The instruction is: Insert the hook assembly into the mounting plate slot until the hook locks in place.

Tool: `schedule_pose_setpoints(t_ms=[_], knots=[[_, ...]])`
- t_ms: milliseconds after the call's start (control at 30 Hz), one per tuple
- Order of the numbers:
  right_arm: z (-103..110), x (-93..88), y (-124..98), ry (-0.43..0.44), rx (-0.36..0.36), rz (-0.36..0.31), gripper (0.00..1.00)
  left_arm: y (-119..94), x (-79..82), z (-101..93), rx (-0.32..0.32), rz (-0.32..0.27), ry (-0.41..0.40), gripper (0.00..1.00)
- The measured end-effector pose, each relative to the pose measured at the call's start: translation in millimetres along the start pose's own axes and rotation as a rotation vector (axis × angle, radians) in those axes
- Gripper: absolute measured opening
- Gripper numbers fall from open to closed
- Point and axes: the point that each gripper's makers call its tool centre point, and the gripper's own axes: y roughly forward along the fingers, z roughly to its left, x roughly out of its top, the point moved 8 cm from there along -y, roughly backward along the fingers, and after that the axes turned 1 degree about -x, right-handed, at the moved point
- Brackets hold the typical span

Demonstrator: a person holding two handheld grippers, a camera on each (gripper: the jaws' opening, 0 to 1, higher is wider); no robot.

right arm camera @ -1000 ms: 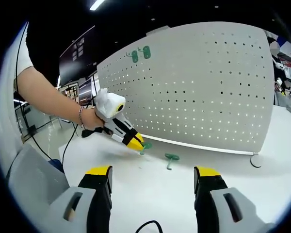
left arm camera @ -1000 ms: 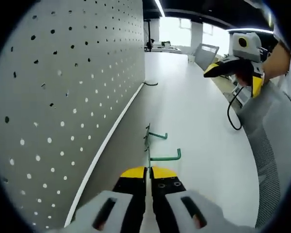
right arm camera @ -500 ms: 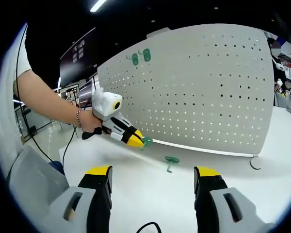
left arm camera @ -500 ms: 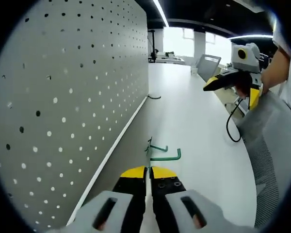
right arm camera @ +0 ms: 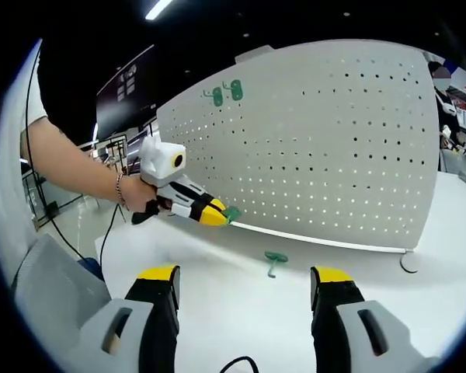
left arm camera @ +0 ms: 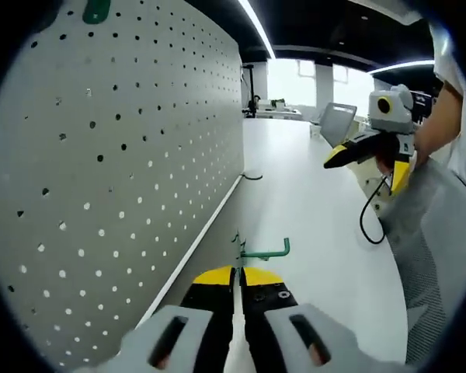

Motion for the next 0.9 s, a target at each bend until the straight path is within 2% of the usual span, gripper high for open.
schedule_pose_setpoints(t_ms=[633, 900], knots=[[2, 4.2, -1, 0.001, 0.004, -0.021, 0.66, -21, 26.5, -8.1, 0.053, -0.189, -0.077, 0.02], [4, 6.0, -1, 0.000, 0.009, -0.029, 0.66, -32, 37.8, -13.7, 0.075, -0.249, -0.069, 0.02]])
